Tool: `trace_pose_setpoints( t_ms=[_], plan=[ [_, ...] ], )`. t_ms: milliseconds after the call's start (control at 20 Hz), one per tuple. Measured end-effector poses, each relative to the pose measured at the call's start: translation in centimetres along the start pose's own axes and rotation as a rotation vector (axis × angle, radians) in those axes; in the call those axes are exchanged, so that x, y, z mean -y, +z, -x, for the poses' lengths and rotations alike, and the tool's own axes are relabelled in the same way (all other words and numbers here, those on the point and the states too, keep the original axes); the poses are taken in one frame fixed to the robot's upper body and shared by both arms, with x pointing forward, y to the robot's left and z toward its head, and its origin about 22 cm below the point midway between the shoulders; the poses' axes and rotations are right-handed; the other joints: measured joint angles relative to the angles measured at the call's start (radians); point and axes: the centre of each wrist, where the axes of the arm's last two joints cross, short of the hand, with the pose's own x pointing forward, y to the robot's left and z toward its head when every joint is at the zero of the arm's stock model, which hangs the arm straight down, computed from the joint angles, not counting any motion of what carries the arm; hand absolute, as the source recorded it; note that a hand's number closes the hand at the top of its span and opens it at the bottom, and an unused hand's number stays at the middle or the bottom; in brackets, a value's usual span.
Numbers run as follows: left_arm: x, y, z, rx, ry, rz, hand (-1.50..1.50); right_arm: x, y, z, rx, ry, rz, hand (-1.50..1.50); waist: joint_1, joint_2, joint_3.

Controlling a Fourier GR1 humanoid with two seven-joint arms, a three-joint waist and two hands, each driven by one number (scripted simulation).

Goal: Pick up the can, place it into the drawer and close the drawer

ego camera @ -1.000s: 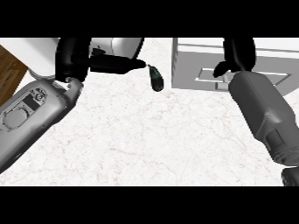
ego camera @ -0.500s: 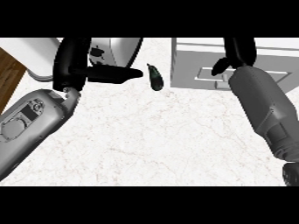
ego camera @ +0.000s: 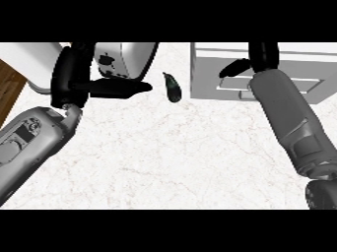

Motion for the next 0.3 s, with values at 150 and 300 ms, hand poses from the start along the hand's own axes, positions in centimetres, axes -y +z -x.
trace_pose_setpoints(
  t_ms=[150, 300],
  plan=[
    [-0.1, 0.4, 0.5, -0.006, 0.0, -0.005, -1.5, -0.1, -0.4, -0.7, -0.042, -0.144, 0.016, -1.5, -0.003, -0.003, 0.0],
    [-0.6, 0.4, 0.7, -0.011, -0.001, -0.017, -1.5, -0.1, -0.9, -1.5, -0.058, -0.245, 0.022, -1.5, -0.009, -0.003, 0.0]
  ],
)
